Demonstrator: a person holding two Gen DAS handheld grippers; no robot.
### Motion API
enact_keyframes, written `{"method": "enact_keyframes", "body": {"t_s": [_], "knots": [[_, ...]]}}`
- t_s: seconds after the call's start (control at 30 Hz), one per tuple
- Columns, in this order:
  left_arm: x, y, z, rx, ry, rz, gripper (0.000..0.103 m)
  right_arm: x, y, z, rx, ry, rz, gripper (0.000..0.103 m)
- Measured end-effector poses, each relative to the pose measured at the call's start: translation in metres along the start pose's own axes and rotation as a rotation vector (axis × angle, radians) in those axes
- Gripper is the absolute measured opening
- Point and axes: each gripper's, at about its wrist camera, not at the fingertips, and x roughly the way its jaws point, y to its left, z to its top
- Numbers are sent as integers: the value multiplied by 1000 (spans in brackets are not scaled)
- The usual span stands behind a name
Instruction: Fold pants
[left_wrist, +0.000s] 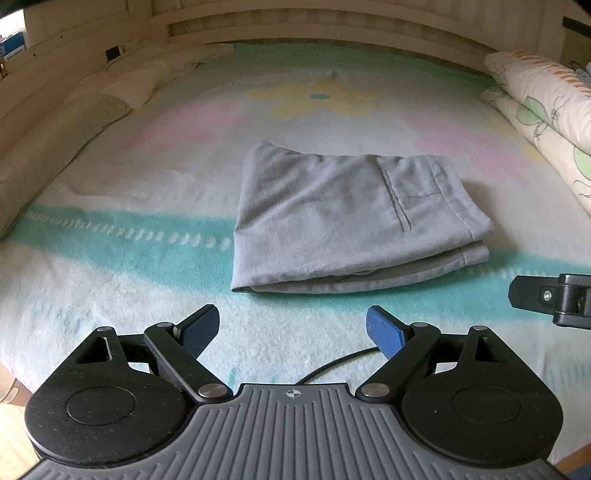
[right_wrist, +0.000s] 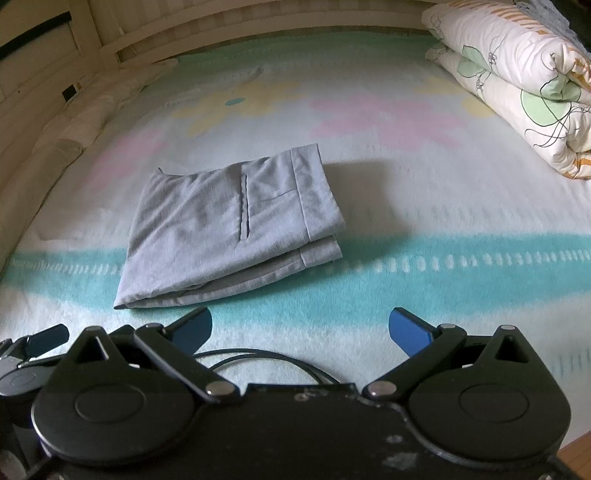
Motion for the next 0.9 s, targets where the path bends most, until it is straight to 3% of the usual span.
{"method": "enact_keyframes", "body": {"t_s": [0.9], "knots": [[2, -2, -4, 6, 5, 3, 87, 2, -1, -1, -4, 9, 0, 103]]}}
